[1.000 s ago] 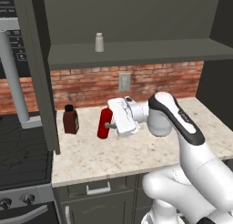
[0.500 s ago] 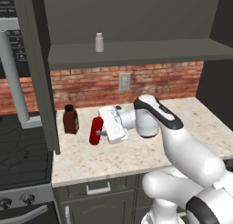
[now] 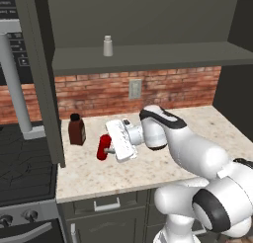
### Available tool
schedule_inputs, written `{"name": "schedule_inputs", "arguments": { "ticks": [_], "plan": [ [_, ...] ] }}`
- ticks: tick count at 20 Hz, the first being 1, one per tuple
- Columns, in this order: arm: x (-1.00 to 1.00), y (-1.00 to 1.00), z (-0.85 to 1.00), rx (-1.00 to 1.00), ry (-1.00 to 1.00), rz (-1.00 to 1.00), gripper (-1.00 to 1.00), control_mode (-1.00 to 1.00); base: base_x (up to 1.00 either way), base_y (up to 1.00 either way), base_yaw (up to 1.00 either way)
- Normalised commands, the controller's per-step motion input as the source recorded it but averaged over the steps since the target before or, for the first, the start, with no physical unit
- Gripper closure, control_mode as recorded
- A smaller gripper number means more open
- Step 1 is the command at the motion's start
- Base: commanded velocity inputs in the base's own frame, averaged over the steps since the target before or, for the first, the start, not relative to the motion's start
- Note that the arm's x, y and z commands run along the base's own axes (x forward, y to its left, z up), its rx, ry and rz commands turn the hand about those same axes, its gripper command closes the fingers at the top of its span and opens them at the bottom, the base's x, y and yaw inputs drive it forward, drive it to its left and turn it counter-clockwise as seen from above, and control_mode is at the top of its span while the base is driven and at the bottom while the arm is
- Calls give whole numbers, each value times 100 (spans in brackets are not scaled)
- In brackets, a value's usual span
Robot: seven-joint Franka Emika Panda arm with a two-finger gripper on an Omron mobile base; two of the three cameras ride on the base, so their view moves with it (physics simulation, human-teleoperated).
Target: Collect the paprika, ketchup, and shaker from the cabinet and place them next to the stove.
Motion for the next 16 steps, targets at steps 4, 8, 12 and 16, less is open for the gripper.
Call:
{"name": "schedule_inputs", "arguments": {
  "ticks": [4, 8, 12, 16],
  "plan": [
    [20, 16, -37, -3, 0, 0, 100, -100, 0, 0, 0],
    [23, 24, -34, -1, 0, 0, 100, -100, 0, 0, 0],
    [24, 30, -27, 0, 1, 0, 100, -100, 0, 0, 0],
    [23, 24, -25, 0, 1, 0, 100, -100, 0, 0, 0]
  ]
}}
